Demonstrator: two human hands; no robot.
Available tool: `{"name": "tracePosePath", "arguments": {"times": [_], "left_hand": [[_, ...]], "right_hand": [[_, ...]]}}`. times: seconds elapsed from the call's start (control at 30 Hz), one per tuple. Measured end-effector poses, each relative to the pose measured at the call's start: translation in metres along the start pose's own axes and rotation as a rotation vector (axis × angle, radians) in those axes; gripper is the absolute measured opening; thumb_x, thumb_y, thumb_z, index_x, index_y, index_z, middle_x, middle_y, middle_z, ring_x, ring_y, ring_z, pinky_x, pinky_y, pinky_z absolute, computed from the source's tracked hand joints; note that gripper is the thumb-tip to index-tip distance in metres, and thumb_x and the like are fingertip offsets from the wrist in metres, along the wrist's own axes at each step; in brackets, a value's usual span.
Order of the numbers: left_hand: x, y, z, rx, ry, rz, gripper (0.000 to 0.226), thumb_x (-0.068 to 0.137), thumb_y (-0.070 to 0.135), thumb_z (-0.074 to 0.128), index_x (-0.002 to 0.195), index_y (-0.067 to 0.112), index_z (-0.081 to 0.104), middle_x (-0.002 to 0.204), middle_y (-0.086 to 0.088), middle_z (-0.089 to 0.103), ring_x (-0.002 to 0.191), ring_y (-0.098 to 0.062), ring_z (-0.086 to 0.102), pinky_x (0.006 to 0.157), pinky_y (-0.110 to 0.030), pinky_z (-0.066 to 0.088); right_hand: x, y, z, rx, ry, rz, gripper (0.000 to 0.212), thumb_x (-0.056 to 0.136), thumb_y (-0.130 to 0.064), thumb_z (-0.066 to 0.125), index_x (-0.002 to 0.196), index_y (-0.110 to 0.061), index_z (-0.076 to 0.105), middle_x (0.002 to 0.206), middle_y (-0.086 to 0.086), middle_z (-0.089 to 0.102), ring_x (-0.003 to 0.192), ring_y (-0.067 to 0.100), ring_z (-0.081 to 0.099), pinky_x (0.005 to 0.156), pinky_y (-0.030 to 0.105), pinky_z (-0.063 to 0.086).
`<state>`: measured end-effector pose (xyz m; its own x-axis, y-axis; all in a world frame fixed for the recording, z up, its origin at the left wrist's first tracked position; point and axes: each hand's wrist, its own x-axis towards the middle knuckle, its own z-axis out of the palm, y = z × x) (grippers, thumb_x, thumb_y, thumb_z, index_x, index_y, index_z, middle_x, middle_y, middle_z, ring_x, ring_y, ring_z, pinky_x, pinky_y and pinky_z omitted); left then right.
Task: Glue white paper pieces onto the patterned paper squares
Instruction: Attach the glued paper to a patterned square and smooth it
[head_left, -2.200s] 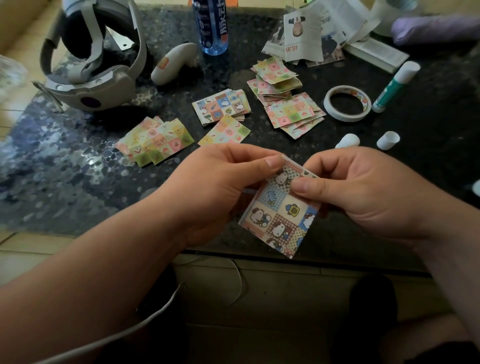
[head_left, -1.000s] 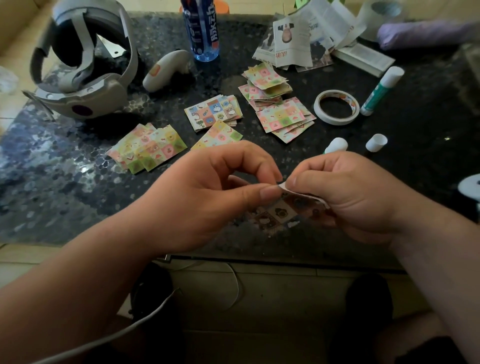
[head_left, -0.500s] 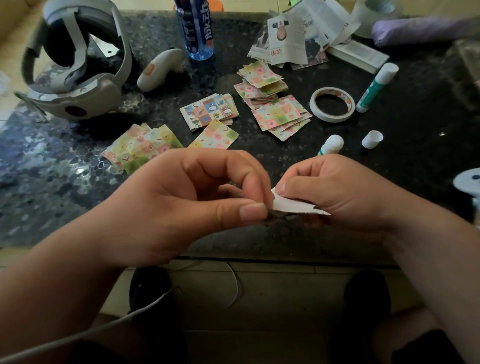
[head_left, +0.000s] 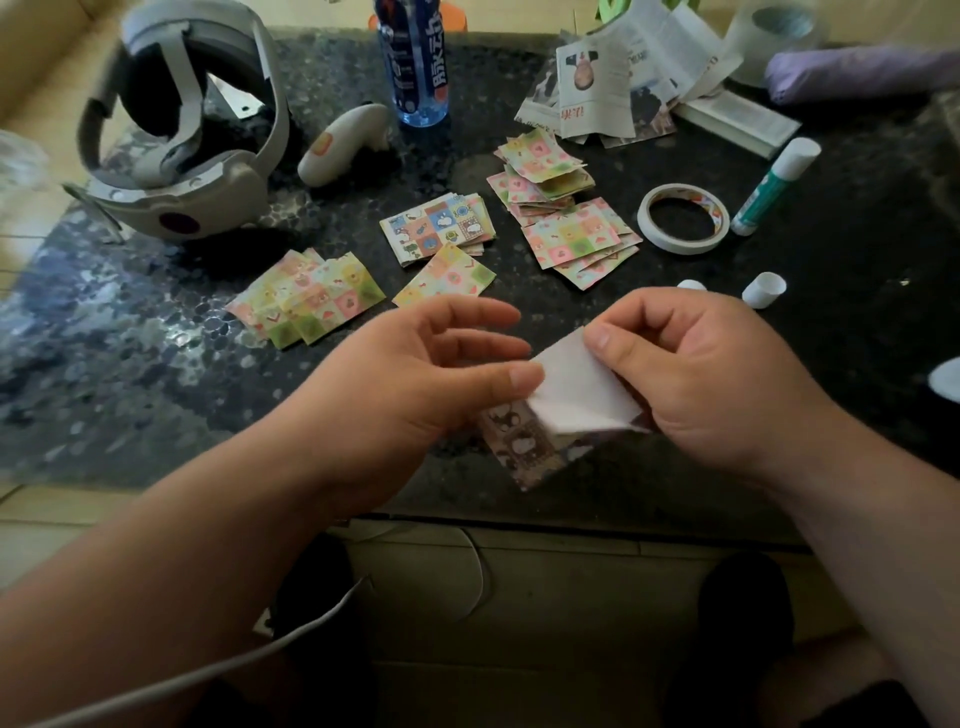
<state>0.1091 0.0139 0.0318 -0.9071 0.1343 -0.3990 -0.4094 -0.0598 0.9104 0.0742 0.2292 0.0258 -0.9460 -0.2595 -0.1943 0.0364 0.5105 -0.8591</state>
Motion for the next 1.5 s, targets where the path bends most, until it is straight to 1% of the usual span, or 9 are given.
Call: {"name": "tracePosePath", "arguments": {"times": [0.17, 0.33, 0.47, 0.57, 0.7, 0.8, 0.93, 1.23, 1.5], "left_hand": [[-0.003, 0.004, 0.002, -0.149, -0.090, -0.090, 0.042, 0.085, 0.032, 0.064, 0.112, 0.000, 0.069, 0.112, -0.027, 0.071, 0.099, -0.040, 0.070, 0.081, -0.045, 0.060], [-0.001, 0.001, 0.005, 0.070, -0.082, -0.082, 0.026, 0.082, 0.021, 0.067, 0.092, -0.003, 0.072, 0.094, -0.020, 0.076, 0.085, -0.030, 0.075, 0.070, -0.034, 0.062], [0.001, -0.002, 0.008, 0.105, 0.008, -0.073, 0.021, 0.081, 0.023, 0.069, 0.083, 0.004, 0.077, 0.090, -0.016, 0.078, 0.086, -0.032, 0.076, 0.073, -0.039, 0.063], [0.001, -0.001, 0.008, 0.151, 0.056, -0.032, 0.021, 0.082, 0.024, 0.070, 0.087, 0.004, 0.078, 0.088, -0.015, 0.078, 0.086, -0.034, 0.075, 0.077, -0.043, 0.062], [-0.002, 0.001, 0.010, 0.244, 0.074, 0.011, 0.016, 0.087, 0.024, 0.072, 0.081, 0.012, 0.080, 0.085, -0.009, 0.078, 0.083, -0.031, 0.076, 0.083, -0.049, 0.061], [-0.003, 0.001, 0.011, 0.259, 0.071, 0.017, 0.017, 0.087, 0.025, 0.073, 0.078, 0.012, 0.080, 0.083, -0.008, 0.078, 0.080, -0.029, 0.076, 0.082, -0.048, 0.061], [-0.003, 0.001, 0.011, 0.202, 0.062, 0.000, 0.018, 0.088, 0.020, 0.071, 0.077, 0.009, 0.079, 0.081, -0.012, 0.078, 0.076, -0.029, 0.076, 0.071, -0.039, 0.062], [-0.003, -0.003, 0.011, 0.099, -0.047, -0.036, 0.021, 0.079, 0.024, 0.071, 0.086, 0.005, 0.076, 0.090, -0.017, 0.077, 0.087, -0.034, 0.075, 0.075, -0.044, 0.064], [0.002, -0.003, 0.017, 0.234, 0.092, 0.054, 0.014, 0.090, 0.023, 0.071, 0.083, 0.018, 0.081, 0.084, -0.007, 0.078, 0.084, -0.028, 0.076, 0.086, -0.055, 0.060]], "right_hand": [[-0.002, -0.004, -0.002, 0.084, 0.015, 0.017, 0.014, 0.097, -0.029, 0.061, 0.090, -0.022, 0.071, 0.086, -0.010, 0.078, 0.082, 0.007, 0.076, 0.061, 0.028, 0.063], [-0.003, -0.006, 0.000, 0.233, 0.061, 0.046, 0.011, 0.099, -0.023, 0.060, 0.099, -0.023, 0.071, 0.086, -0.004, 0.079, 0.082, 0.013, 0.077, 0.067, 0.038, 0.066], [-0.006, -0.012, 0.000, 0.482, 0.070, 0.027, 0.023, 0.095, -0.039, 0.056, 0.108, -0.022, 0.065, 0.083, 0.002, 0.077, 0.075, 0.018, 0.076, 0.053, 0.026, 0.057], [-0.010, -0.016, -0.002, 0.419, -0.010, -0.020, 0.042, 0.078, -0.049, 0.063, 0.093, -0.010, 0.069, 0.086, 0.007, 0.077, 0.079, 0.018, 0.076, 0.058, 0.022, 0.056], [-0.008, -0.008, 0.002, 0.231, 0.017, 0.009, 0.021, 0.084, -0.032, 0.072, 0.083, -0.011, 0.075, 0.083, 0.000, 0.079, 0.083, 0.013, 0.077, 0.067, 0.029, 0.063], [-0.006, -0.005, 0.004, 0.305, 0.020, 0.049, 0.018, 0.089, -0.021, 0.072, 0.082, -0.004, 0.073, 0.083, 0.007, 0.078, 0.083, 0.020, 0.077, 0.072, 0.037, 0.064], [-0.006, -0.008, 0.007, 0.446, 0.029, 0.077, 0.024, 0.081, -0.018, 0.073, 0.083, 0.005, 0.068, 0.082, 0.014, 0.077, 0.081, 0.025, 0.077, 0.066, 0.031, 0.063], [-0.005, -0.007, 0.008, 0.495, 0.085, 0.074, 0.023, 0.066, -0.024, 0.075, 0.073, -0.004, 0.067, 0.082, 0.020, 0.075, 0.082, 0.031, 0.077, 0.070, 0.040, 0.065], [-0.006, -0.006, 0.008, 0.421, 0.072, 0.029, 0.026, 0.070, -0.027, 0.073, 0.078, -0.003, 0.070, 0.085, 0.019, 0.075, 0.084, 0.031, 0.076, 0.075, 0.042, 0.065]]}}
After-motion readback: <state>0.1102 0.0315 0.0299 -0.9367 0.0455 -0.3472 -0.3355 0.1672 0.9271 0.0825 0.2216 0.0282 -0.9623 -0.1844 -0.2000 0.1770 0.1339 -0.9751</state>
